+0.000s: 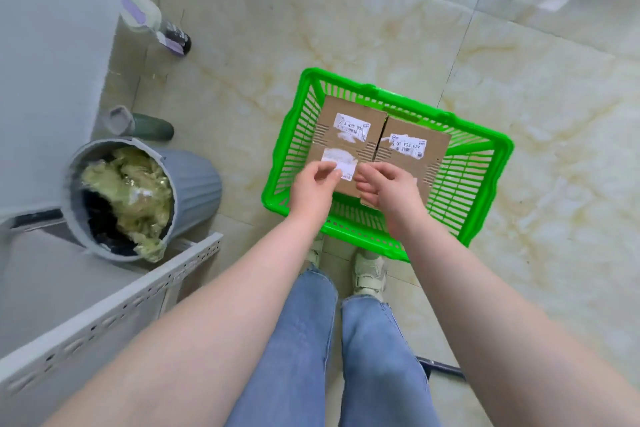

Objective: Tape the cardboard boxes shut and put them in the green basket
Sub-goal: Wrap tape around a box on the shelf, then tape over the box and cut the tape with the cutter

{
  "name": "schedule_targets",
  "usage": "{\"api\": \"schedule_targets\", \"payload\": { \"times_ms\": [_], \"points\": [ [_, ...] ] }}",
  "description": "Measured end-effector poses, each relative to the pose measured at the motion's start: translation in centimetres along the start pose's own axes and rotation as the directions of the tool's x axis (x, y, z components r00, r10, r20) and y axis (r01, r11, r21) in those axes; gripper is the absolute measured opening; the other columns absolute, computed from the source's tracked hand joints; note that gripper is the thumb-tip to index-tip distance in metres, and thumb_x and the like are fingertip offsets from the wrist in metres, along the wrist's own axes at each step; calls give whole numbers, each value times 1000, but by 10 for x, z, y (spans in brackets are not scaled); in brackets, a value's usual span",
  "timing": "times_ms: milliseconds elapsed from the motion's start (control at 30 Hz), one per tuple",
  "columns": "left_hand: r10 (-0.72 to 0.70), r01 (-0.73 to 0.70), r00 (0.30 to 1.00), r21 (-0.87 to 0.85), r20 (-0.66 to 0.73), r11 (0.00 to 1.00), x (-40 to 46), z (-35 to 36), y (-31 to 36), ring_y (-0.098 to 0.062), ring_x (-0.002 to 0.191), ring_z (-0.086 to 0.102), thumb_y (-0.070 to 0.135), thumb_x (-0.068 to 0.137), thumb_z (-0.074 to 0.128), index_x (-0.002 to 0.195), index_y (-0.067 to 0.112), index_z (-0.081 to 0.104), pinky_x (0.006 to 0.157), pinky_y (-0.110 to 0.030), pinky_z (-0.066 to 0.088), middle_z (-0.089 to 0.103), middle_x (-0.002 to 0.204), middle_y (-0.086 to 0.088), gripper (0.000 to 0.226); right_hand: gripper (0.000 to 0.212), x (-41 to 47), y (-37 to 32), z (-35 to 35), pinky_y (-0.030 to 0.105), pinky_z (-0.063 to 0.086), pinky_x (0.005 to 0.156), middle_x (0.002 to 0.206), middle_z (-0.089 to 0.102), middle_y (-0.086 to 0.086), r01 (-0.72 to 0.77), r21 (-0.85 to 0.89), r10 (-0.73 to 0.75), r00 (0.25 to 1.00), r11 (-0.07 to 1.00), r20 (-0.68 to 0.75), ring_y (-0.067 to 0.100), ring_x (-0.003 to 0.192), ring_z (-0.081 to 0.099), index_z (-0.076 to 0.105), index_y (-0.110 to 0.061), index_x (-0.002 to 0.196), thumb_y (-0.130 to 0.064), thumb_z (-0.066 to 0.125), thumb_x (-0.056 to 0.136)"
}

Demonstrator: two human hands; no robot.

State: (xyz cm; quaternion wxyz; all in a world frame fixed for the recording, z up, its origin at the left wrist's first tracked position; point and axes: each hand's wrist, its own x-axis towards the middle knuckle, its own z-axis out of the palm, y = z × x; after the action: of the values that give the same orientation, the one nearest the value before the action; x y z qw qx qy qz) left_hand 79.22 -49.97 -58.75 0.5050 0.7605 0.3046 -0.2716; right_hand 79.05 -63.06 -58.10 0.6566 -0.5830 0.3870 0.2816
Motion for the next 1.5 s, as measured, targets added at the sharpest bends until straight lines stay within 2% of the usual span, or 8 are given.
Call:
{"api": "schedule_targets", "payload": {
  "times_ms": [133, 300, 767, 967, 1167, 1300, 1400, 1500],
  "points": [
    [-201, 167, 979, -498, -15, 851, -88, -58, 25, -10, 82, 61, 13, 99, 54, 104, 12, 62, 75, -23, 46, 66, 95, -3, 9, 5, -76, -30, 31, 16, 50, 65, 76, 67, 1, -72, 23, 67, 981, 997, 183, 4, 60, 59, 65, -16, 86, -15, 67, 91],
    [-263, 21, 955, -847, -141, 531, -200, -132, 27, -8, 76, 64, 11, 99, 53, 92, 15, 62, 73, -20, 51, 68, 84, 1, 12, 10, -177, -54, 79, 16, 46, 60, 69, 62, -2, -1, -123, 55, 900, 992, 433, 7, 59, 52, 65, -14, 82, -9, 66, 90],
    [-578, -560, 691, -827, -433, -50, -497, -280, -113, -9, 76, 67, 16, 97, 54, 90, 16, 68, 73, -22, 49, 71, 83, 2, 15, 13, -470, 45, 252, 17, 50, 62, 70, 68, -4, 342, -572, 370, 502, 745, 782, 6, 62, 60, 66, -17, 80, -9, 65, 90],
    [-642, -700, 571, -712, -511, -56, -584, -359, -203, -10, 77, 66, 16, 95, 59, 90, 16, 68, 74, -22, 52, 71, 82, 3, 10, 13, -572, 122, 338, 17, 50, 63, 69, 66, -5, 442, -545, 348, 452, 712, 821, 6, 62, 59, 65, -17, 79, -10, 66, 90],
    [-610, -688, 541, -722, -579, 75, -643, -462, -280, -7, 69, 61, 14, 93, 63, 85, 19, 66, 66, -19, 48, 67, 73, 5, 9, 8, -626, 161, 429, 19, 50, 68, 78, 61, -6, 585, -334, -137, 616, 739, 775, 8, 73, 56, 65, -20, 87, -16, 72, 87],
    [-562, -584, 585, -784, -585, 209, -653, -515, -296, -16, 71, 50, 20, 91, 67, 85, 20, 66, 80, -29, 45, 58, 75, -1, 6, 35, -632, 164, 467, 21, 47, 68, 101, 65, -6, 599, -417, -226, 717, 684, 659, 6, 78, 57, 65, -22, 115, -29, 77, 82],
    [-531, -446, 657, -844, -535, 298, -641, -540, -295, -29, 108, 60, 32, 89, 69, 115, 15, 67, 107, -45, 41, 65, 116, -12, 31, 48, -634, 170, 488, 30, 43, 79, 111, 62, -5, 638, -505, -226, 723, 581, 653, 12, 91, 56, 60, -24, 128, -37, 74, 84],
    [-487, -317, 736, -875, -471, 367, -624, -556, -291, -32, 132, 46, 40, 89, 68, 142, 14, 48, 109, -45, 34, 48, 146, -8, 62, 52, -627, 174, 502, 33, 40, 84, 125, 59, 1, 658, -585, -228, 733, 475, 641, 19, 100, 51, 56, -22, 135, -40, 69, 88]
  ]
}}
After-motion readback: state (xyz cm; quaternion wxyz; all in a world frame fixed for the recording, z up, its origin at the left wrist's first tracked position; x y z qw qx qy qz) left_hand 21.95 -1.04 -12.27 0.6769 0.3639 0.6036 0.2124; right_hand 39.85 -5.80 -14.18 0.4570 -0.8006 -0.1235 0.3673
